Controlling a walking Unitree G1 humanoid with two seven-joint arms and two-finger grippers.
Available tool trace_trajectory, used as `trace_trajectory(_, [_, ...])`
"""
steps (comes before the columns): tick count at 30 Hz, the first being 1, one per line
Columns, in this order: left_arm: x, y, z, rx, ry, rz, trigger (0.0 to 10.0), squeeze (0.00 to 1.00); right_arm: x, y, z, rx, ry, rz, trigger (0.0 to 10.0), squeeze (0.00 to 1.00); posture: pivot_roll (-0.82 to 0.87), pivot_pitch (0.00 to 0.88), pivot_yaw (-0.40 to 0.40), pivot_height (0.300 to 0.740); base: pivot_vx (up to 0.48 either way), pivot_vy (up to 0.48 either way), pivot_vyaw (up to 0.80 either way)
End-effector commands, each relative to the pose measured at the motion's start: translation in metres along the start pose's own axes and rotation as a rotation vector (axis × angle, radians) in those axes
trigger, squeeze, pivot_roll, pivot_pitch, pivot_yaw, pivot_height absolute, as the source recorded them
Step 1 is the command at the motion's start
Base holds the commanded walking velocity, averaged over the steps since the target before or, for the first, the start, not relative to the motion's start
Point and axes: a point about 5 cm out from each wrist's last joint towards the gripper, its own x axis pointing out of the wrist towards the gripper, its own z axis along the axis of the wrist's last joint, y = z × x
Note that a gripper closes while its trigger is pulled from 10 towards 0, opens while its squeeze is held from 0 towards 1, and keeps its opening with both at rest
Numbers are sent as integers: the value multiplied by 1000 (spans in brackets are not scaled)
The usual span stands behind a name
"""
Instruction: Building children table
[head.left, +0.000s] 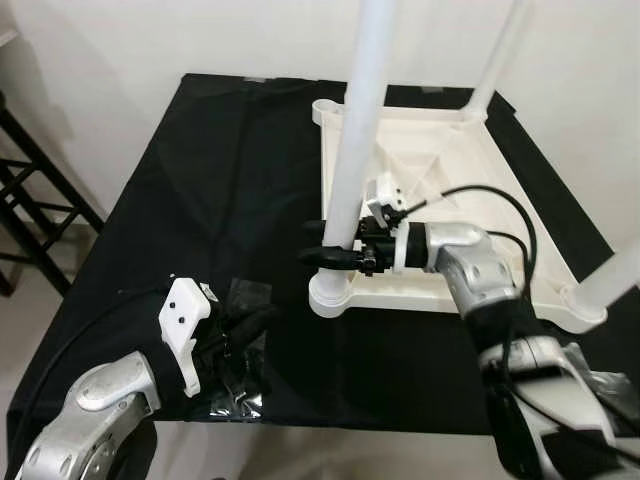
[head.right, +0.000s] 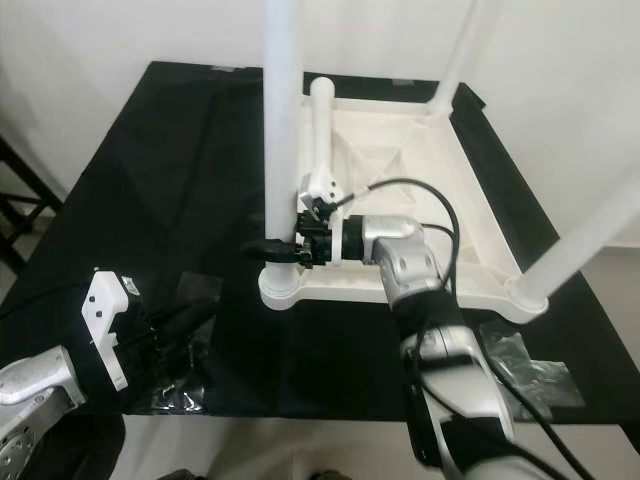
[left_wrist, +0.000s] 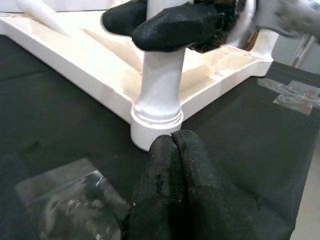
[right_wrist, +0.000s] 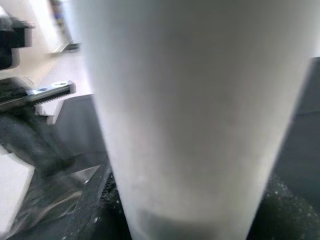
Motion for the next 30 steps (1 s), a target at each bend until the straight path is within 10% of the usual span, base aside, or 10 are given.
trace_trajectory(1, [-3,-1,0,5,3,1,10000,0,-7,3,-29,86,70,-423,0,0,72,136,-65,740,0,0,0])
trace_trajectory(14, [-4,3,-3,7,13,5,10000,0,27,68,-57,112,125,-641,0,0,80,115,-62,740,0,0,0])
trace_trajectory(15, [-4,3,-3,10,12,11,10000,0,24,64,-58,108,138,-683,4314,0,77,110,-60,740,0,0,0])
trace_trajectory(18, [-4,3,-3,11,12,14,10000,0,22,63,-57,109,151,-729,4314,0,76,109,-59,740,0,0,0])
trace_trajectory(19, [-4,2,-3,10,12,12,10000,0,22,62,-55,146,132,-714,10000,47,77,106,-58,740,0,0,0])
trace_trajectory(20, [-4,2,-3,10,12,12,10000,0,22,62,-55,146,132,-714,10000,47,77,106,-58,740,0,0,0])
trace_trajectory(21, [-2,2,-3,6,12,3,10000,0,26,57,-42,197,75,-586,10000,1000,76,104,-57,740,0,0,0])
trace_trajectory(28, [0,2,-3,7,7,4,10000,0,25,28,-11,119,-16,-288,10000,1000,81,101,-63,740,0,0,0])
trace_trajectory(29, [0,1,-3,8,6,5,10000,0,23,23,-9,93,-11,-180,10000,0,87,101,-64,740,0,0,0])
trace_trajectory(30, [0,1,-3,8,6,5,10000,0,23,23,-9,93,-11,-180,10000,0,87,101,-64,740,0,0,0])
